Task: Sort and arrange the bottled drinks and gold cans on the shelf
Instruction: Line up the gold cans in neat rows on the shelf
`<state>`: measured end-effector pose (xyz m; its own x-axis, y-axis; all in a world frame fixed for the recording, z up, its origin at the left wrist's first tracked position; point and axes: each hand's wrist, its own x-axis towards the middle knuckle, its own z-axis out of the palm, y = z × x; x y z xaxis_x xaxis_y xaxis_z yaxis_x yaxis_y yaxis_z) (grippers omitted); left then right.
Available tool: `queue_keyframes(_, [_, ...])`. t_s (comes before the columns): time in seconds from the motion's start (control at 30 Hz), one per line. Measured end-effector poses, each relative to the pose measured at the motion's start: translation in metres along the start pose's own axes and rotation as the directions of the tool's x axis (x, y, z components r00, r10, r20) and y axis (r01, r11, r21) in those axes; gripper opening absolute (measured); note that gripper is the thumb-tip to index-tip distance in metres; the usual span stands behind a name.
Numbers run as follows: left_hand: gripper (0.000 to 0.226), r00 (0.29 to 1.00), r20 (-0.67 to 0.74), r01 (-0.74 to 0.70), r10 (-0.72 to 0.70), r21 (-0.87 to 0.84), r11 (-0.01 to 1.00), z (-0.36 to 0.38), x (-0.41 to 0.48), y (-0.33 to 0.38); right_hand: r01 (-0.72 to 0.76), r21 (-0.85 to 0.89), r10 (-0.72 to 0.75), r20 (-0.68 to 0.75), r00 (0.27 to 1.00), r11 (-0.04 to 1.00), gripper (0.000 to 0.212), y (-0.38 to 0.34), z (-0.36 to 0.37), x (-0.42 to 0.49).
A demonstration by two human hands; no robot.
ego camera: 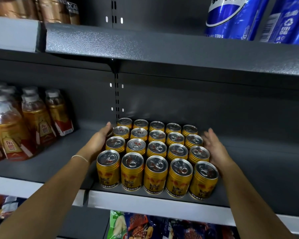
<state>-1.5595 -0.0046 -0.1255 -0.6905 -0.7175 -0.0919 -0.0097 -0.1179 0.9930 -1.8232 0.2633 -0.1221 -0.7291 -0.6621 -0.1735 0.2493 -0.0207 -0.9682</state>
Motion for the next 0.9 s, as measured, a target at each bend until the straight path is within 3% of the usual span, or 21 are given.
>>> queue_keyframes(0.07, [0.052, 1.0, -0.003, -0.017, 0.017, -0.044, 0.999, -0.006, -0.014, -0.006, 0.078, -0.102, -0.086, -0.072, 0.994, 0.992, 0.11, 0.002, -0.006, -0.021])
queue_keyframes(0.1, [0.069, 0.999, -0.017, -0.05, 0.049, -0.067, 0.996, -0.009, -0.022, -0.011, 0.137, -0.134, -0.15, -0.089, 0.985, 0.981, 0.115, 0.004, -0.008, -0.034])
queue_keyframes(0.17, [0.086, 0.986, -0.06, -0.158, 0.155, -0.034, 0.987, -0.015, -0.042, -0.024, 0.257, -0.21, -0.285, -0.119, 0.951, 0.943, 0.1, 0.014, -0.011, -0.061])
queue_keyframes(0.23, [0.087, 0.952, -0.083, -0.292, 0.295, 0.052, 0.955, -0.015, -0.064, -0.036, 0.352, -0.295, -0.4, -0.122, 0.908, 0.888, 0.075, 0.025, -0.009, -0.085])
queue_keyframes(0.27, [0.092, 0.93, -0.087, -0.345, 0.357, 0.124, 0.93, -0.013, -0.073, -0.041, 0.387, -0.33, -0.443, -0.114, 0.889, 0.861, 0.072, 0.03, -0.007, -0.094])
queue_keyframes(0.37, [0.12, 0.882, -0.103, -0.401, 0.46, 0.347, 0.848, -0.001, -0.091, -0.048, 0.438, -0.477, -0.529, -0.066, 0.846, 0.762, 0.097, 0.042, 0.004, -0.113])
queue_keyframes(0.47, [0.148, 0.881, -0.158, -0.356, 0.446, 0.401, 0.844, 0.011, -0.101, -0.052, 0.441, -0.576, -0.549, -0.016, 0.836, 0.688, 0.13, 0.047, 0.011, -0.122])
queue_keyframes(0.57, [0.161, 0.885, -0.198, -0.318, 0.421, 0.403, 0.858, 0.018, -0.108, -0.059, 0.42, -0.622, -0.543, -0.01, 0.839, 0.661, 0.147, 0.05, 0.013, -0.128])
queue_keyframes(0.9, [0.162, 0.881, -0.206, -0.304, 0.425, 0.442, 0.844, 0.028, -0.11, -0.056, 0.341, -0.664, -0.514, -0.075, 0.855, 0.665, 0.159, 0.062, 0.016, -0.125])
